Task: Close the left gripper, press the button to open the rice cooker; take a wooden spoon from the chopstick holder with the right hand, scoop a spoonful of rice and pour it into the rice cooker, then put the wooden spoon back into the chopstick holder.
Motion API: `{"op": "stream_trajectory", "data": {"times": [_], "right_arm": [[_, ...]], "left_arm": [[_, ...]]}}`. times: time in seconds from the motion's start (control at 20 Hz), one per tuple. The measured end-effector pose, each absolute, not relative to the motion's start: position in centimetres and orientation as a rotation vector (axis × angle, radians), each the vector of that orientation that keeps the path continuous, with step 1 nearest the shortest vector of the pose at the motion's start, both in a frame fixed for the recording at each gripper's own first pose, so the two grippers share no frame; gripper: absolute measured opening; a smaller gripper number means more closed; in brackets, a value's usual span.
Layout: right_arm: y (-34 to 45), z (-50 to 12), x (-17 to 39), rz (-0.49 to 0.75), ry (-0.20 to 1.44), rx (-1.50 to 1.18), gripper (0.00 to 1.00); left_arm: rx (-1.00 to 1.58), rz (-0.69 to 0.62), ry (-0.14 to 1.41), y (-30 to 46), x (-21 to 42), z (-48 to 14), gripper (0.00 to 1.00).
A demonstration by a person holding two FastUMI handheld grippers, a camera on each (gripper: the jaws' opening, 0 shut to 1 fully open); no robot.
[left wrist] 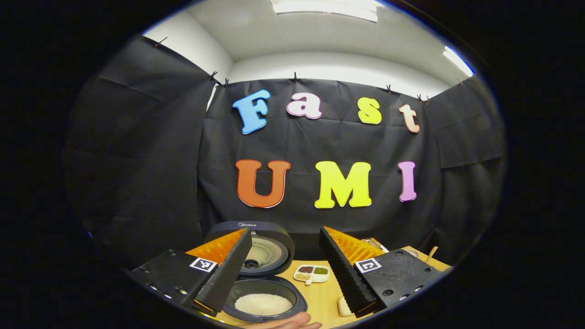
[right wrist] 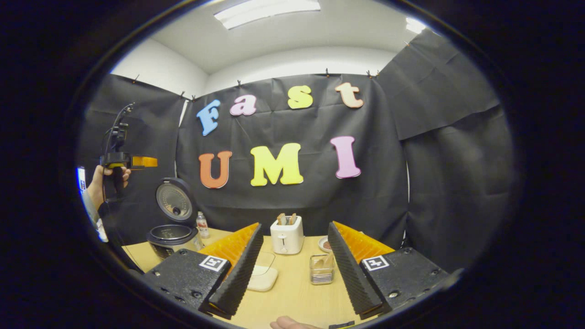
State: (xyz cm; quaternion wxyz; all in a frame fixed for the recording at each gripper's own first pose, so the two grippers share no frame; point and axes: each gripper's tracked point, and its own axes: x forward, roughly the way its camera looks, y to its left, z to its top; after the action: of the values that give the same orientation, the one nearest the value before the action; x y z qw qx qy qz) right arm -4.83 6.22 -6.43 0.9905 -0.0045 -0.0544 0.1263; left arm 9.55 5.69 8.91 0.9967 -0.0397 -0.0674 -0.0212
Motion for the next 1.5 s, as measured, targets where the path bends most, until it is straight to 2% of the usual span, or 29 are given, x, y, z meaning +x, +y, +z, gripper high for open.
{"op": "stream_trajectory", "data": {"times": [0.15,0.35,0.4,0.6,0.7,0.75,0.8,0.85,0.9,1.0,1.05,1.25,1.3,1.4,1.5], "right_arm": [[5.5,-7.7,-4.1,0.245,-0.077,-0.009,0.93],[6.8,-6.9,-5.1,0.291,-0.121,-0.017,0.90],[7.1,-7.2,-5.2,0.307,-0.124,-0.023,0.93],[9.2,-8.3,-5.3,0.360,-0.111,-0.029,0.93],[10.6,-9.0,-5.2,0.398,-0.103,-0.033,0.90],[10.9,-9.7,-4.9,0.405,-0.082,-0.041,0.93],[11.0,-10.5,-4.5,0.408,-0.062,-0.046,0.93],[11.0,-10.7,-4.1,0.403,-0.049,-0.042,0.90],[10.9,-10.6,-3.8,0.393,-0.046,-0.034,0.94],[10.6,-10.0,-3.6,0.371,-0.060,-0.018,0.90],[10.7,-9.8,-3.6,0.368,-0.068,-0.003,0.90],[11.7,-10.6,-4.2,0.404,-0.045,0.056,0.94],[11.6,-10.7,-4.4,0.402,-0.041,0.054,0.91],[11.5,-10.8,-4.6,0.399,-0.038,0.050,0.93],[11.8,-11.1,-5.2,0.411,-0.019,0.063,0.90]], "left_arm": [[-0.111,-0.024,-0.145,6.3,12.9,9.2,0.94],[-0.080,0.011,-0.173,7.2,18.3,9.4,0.94],[-0.055,0.036,-0.165,7.7,19.8,8.9,0.94],[-0.056,0.131,-0.095,10.3,24.7,6.6,0.94],[-0.089,0.128,-0.061,10.7,26.2,5.9,0.95],[-0.086,0.133,-0.055,11.0,26.4,5.8,1.00],[-0.081,0.154,-0.047,12.1,26.8,5.6,0.94],[-0.090,0.162,-0.021,13.0,27.2,5.1,0.94],[-0.093,0.168,0.002,13.4,27.3,4.5,0.94],[-0.071,0.160,0.023,14.1,26.8,3.9,0.96],[-0.068,0.143,-0.001,13.9,26.5,4.2,1.00],[-0.063,0.122,0.024,13.8,25.0,4.0,0.98],[-0.060,0.123,0.026,13.7,24.6,3.8,1.00],[-0.058,0.128,0.033,13.6,24.0,3.6,0.98],[-0.066,0.146,0.068,13.0,22.6,2.7,0.98]]}}
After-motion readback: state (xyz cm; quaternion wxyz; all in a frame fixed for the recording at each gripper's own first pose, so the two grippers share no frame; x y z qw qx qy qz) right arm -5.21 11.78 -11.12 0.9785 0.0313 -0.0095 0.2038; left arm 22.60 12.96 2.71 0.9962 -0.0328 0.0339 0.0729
